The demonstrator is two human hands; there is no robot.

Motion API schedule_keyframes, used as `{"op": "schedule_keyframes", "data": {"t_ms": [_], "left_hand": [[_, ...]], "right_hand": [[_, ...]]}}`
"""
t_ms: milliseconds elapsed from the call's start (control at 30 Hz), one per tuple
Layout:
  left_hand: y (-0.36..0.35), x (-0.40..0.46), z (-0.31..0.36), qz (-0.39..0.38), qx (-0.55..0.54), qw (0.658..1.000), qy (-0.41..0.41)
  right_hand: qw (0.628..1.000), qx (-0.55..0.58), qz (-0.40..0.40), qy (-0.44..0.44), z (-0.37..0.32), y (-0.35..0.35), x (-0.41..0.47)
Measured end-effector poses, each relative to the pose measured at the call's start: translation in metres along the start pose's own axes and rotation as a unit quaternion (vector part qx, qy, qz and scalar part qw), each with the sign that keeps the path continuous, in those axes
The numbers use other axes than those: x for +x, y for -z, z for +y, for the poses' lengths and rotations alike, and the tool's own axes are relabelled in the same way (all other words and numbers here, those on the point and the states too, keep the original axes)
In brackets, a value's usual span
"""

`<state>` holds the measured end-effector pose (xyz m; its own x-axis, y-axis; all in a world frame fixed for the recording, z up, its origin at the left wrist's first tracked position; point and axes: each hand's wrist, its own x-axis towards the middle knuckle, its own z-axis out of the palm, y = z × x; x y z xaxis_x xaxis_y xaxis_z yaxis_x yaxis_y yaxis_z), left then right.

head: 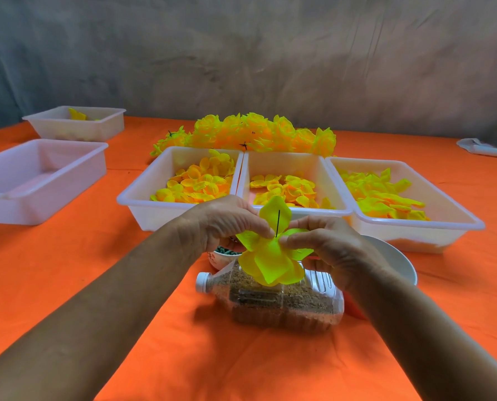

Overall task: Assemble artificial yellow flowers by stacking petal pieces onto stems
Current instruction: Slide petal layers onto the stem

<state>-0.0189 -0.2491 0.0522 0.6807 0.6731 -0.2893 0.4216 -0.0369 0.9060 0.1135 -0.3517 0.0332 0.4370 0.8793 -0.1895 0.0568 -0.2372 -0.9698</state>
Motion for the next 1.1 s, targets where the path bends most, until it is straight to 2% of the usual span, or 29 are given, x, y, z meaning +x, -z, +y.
{"op": "schedule_keyframes", "data": {"t_ms": [533,900,1100], "left_hand": [[0.002,0.005,-0.001,-0.004,0.012,1.000,0.007],[0.001,0.008,-0.001,-0.010,0.069,0.997,0.010],[0.003,0.005,-0.010,0.054,0.072,0.995,-0.036]], "right_hand": [[1.000,-0.020,-0.007,-0.012,-0.004,-0.002,0.002],[0.999,-0.048,0.009,-0.007,-0.002,-0.003,-0.003],[0.999,-0.041,0.015,-0.019,-0.002,0.000,-0.006]]}}
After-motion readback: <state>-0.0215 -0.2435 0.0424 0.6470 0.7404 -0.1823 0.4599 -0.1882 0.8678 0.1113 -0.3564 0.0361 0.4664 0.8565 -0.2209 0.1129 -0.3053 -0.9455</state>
